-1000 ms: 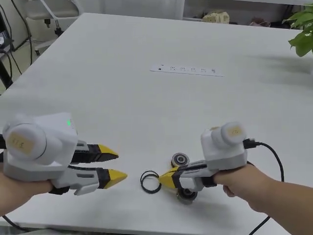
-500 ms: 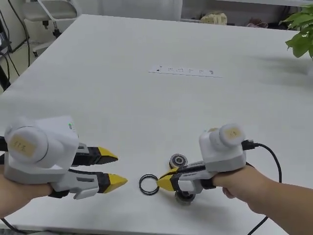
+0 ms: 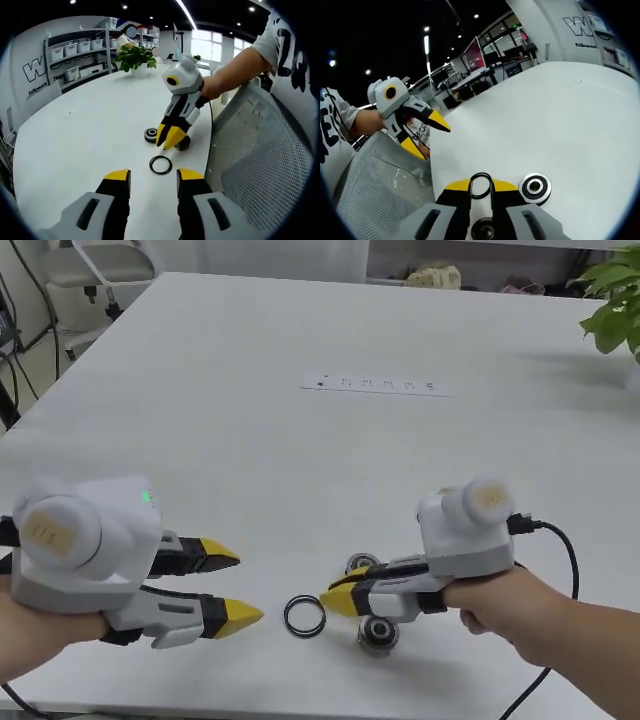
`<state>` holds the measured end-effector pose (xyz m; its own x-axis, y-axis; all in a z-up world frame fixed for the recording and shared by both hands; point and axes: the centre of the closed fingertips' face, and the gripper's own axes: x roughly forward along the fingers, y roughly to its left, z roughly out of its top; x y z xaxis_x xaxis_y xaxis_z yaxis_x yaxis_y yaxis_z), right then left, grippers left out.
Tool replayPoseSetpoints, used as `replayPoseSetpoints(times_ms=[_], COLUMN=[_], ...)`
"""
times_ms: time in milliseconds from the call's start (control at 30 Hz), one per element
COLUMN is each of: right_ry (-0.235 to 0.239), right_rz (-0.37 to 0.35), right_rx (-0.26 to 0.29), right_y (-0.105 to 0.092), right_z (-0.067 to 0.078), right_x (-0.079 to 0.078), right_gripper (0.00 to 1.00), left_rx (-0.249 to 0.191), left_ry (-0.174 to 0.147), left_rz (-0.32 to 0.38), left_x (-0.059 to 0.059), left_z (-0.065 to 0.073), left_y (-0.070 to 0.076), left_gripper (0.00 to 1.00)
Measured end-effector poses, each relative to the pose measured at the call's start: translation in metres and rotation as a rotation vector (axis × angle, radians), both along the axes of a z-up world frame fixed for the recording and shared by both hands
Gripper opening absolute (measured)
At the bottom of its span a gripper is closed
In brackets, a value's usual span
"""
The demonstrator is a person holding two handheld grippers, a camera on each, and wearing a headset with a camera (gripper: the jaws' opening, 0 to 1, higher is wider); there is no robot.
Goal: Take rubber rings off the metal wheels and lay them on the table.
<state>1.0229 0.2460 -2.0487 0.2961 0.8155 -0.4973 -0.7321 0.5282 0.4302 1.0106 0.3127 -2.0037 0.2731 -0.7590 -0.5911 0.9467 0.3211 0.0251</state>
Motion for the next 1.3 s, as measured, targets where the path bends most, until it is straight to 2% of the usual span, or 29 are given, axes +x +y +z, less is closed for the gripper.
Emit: replayPoseSetpoints(times_ms=[433, 733, 900, 1100, 1300], right_ry=[-0.054, -0.092, -0.103, -0.129, -0.121], right_rz=[-0.054, -0.121, -0.152, -0.163, -0.173], right_rx=[0.026, 0.035, 0.036, 0.005, 0.006], right_y=[-0.017, -0.041, -0.053, -0.063, -0.071], right_z=[0.016, 0.024, 0.025, 0.023, 0.021], right_x=[0.012, 0.022, 0.025, 0.026, 0.025], right_gripper=[0.18, 0.22, 0.24, 0.25, 0.25], left_rx=[-0.001, -0.021, -0.022, -0.023, -0.014], left_ry=[0.009, 0.023, 0.027, 0.034, 0.034], left_rz=[-0.012, -0.017, -0.015, -0.002, -0.011], left_x=[0.005, 0.012, 0.016, 0.026, 0.031], left_z=[0.002, 0.007, 0.006, 0.004, 0.0], left_y=[-0.009, -0.021, -0.026, -0.03, -0.038], left_gripper=[0.38, 0.41, 0.41, 0.41, 0.41])
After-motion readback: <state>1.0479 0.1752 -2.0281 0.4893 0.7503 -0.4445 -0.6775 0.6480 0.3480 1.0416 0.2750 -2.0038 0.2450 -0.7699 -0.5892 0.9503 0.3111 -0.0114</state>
